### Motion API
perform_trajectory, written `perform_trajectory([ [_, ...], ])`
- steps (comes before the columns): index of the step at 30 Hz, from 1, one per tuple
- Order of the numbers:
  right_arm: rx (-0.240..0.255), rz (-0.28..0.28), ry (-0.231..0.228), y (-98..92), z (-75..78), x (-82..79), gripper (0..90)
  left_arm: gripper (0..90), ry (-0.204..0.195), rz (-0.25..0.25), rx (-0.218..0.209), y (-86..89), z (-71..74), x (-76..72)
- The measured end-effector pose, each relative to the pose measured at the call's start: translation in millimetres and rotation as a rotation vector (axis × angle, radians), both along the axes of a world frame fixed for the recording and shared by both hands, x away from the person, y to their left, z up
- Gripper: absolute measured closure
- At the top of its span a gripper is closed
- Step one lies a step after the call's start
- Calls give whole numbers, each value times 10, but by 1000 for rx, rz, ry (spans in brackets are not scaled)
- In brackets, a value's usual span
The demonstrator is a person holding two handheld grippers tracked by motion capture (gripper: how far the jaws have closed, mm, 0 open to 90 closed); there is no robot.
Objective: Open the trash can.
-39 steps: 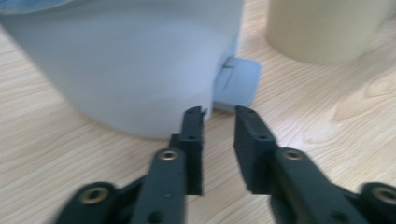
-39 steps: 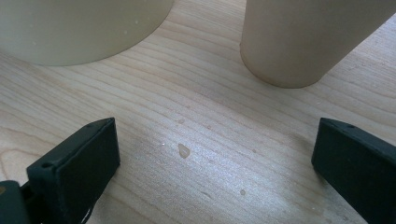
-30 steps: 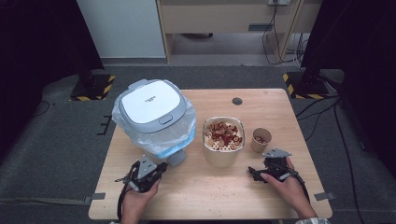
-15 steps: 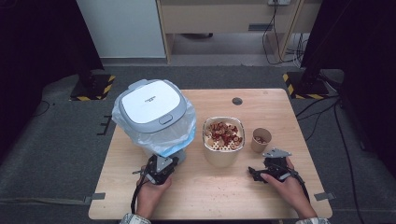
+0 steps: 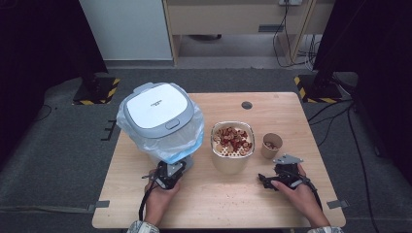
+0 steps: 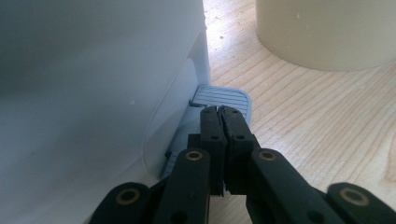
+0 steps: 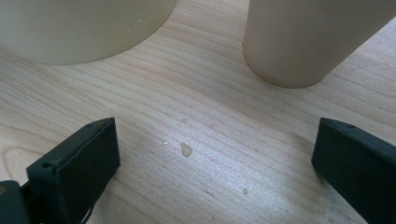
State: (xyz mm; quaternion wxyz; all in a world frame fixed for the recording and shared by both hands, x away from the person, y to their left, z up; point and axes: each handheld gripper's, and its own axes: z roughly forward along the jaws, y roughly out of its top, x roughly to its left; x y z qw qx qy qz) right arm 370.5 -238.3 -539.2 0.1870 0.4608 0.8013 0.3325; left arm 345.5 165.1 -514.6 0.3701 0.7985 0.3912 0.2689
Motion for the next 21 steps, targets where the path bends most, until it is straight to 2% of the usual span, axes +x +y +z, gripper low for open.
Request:
perform_trajectory([
  [2, 0, 0, 0, 0, 0, 0, 14, 881, -2, -5, 20, 0, -8, 0],
  [18, 1, -1, 1, 1, 0, -2, 14, 895, 14, 10, 59, -49, -66, 13],
  [20, 1, -1, 1, 1, 0, -2, 14, 895, 12, 3, 88, -61, -92, 21],
  [21, 1, -1, 1, 1, 0, -2, 14, 894, 12, 3, 88, -61, -92, 21],
])
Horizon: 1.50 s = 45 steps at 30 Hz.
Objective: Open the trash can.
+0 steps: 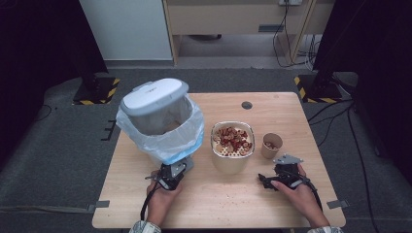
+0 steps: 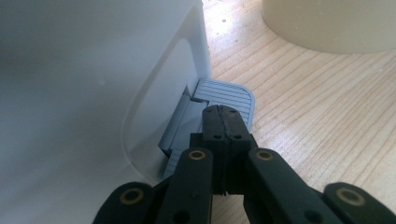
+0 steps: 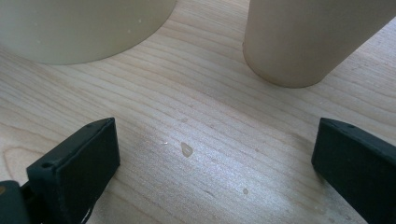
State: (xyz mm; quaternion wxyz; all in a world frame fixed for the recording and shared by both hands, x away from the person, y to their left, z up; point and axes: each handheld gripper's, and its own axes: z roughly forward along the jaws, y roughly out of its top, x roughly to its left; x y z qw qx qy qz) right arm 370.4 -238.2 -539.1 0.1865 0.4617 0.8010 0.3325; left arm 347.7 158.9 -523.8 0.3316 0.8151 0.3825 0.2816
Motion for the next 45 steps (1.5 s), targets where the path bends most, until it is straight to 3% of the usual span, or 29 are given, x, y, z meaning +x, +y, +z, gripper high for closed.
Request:
perform_trajectory([
  [5, -2, 5, 6, 0, 6, 0, 17, 895, 10, 7, -6, -7, -29, 10],
  [8, -9, 17, 28, -6, 40, 0, 67, 895, 15, 8, -12, -2, -31, 15],
  [15, 13, -39, -17, -125, 140, -12, 73, 895, 22, 8, -15, 3, -26, 20],
  [19, 43, -52, -25, -223, 262, 70, 64, 895, 19, 6, -8, -1, -26, 18],
  [22, 41, -54, -21, -272, 356, 140, 63, 895, 16, 5, -6, -3, -28, 17],
  [23, 19, -42, -29, -307, 429, 219, 63, 895, 18, 5, -7, -1, -27, 17],
  [26, 30, -74, -33, -315, 479, 339, 89, 895, 21, 3, -12, 5, -26, 21],
  [29, 62, -80, -35, -273, 445, 419, 96, 895, 20, 2, -7, 2, -25, 21],
  [34, 71, -81, -40, -184, 356, 485, 103, 895, 22, 4, -7, 0, -24, 21],
  [40, 102, -120, -97, -112, 247, 634, 169, 895, 25, 4, -13, 6, -23, 25],
  [45, 108, -126, -109, -63, 200, 687, 199, 895, 24, 4, -13, 6, -23, 24],
])
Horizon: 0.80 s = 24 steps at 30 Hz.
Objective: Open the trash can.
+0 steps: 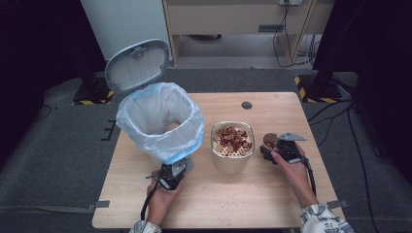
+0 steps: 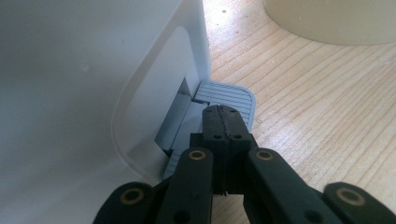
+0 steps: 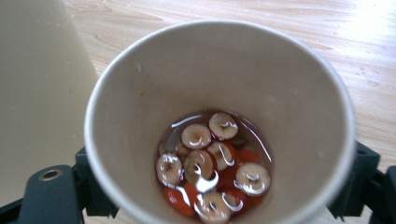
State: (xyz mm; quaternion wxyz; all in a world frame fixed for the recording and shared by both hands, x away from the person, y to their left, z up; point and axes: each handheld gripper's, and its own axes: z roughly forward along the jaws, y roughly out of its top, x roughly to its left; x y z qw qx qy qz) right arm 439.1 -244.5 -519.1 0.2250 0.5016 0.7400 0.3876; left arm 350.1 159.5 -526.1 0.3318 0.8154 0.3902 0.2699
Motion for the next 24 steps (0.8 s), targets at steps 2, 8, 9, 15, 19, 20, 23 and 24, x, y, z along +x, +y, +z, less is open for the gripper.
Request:
perform_trajectory([
  [2, 1, 0, -15, 11, -14, 17, 223, 895, 1, 1, -1, 1, 0, 0],
  [8, -11, 38, -27, 17, -14, 19, 296, 895, 1, 1, -1, 1, 0, 1],
  [9, -20, 41, -28, 11, -4, 14, 301, 895, 0, 1, -3, 1, -1, 2],
  [15, -7, 62, -40, -38, 121, -16, 312, 895, 0, 2, -4, 1, -1, 1],
  [19, -40, 90, -58, -70, 280, -9, 315, 895, 0, 3, -4, 0, -1, 0],
  [20, -45, 98, -67, -91, 378, 14, 316, 895, 0, 3, -4, -1, -1, 0],
  [23, -61, 107, -77, -108, 488, 51, 317, 895, 0, 4, -4, -1, -1, 0],
  [24, -61, 107, -77, -108, 488, 51, 317, 895, 0, 4, -4, -1, -1, 0],
])
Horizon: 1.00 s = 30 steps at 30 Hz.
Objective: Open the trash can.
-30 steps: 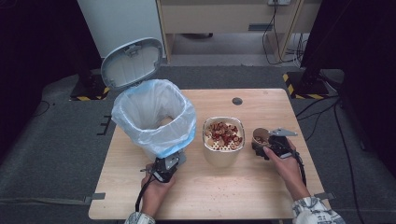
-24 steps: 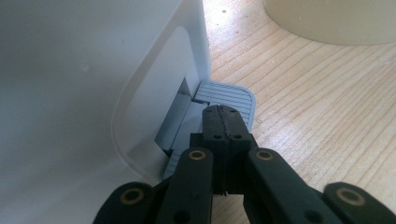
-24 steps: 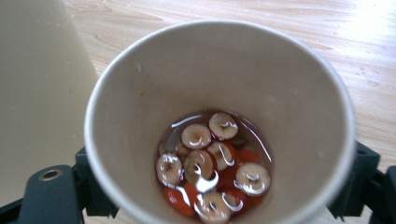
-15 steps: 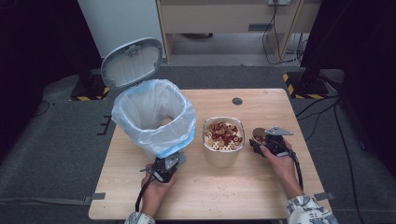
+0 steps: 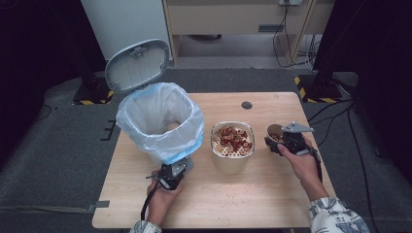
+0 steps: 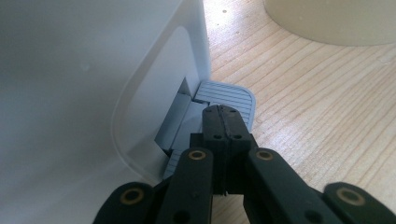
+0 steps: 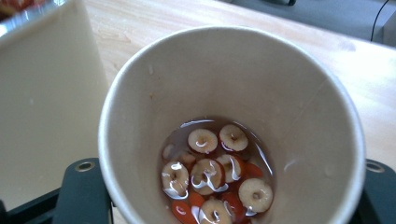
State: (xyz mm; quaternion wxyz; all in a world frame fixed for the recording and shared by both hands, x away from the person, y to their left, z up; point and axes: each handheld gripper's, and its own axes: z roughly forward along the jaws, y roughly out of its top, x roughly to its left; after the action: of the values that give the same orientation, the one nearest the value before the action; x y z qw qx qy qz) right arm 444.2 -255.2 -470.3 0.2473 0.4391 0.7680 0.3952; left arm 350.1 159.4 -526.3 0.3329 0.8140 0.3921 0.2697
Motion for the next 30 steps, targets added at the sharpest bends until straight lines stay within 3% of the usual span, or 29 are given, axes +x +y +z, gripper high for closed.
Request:
perform_trajectory([
  [8, -43, 31, -17, -48, 279, 111, 321, 895, 2, -3, -2, 5, 1, 2],
  [30, -80, 73, -52, -149, 509, 264, 324, 895, -1, 0, 3, -1, 0, -3],
])
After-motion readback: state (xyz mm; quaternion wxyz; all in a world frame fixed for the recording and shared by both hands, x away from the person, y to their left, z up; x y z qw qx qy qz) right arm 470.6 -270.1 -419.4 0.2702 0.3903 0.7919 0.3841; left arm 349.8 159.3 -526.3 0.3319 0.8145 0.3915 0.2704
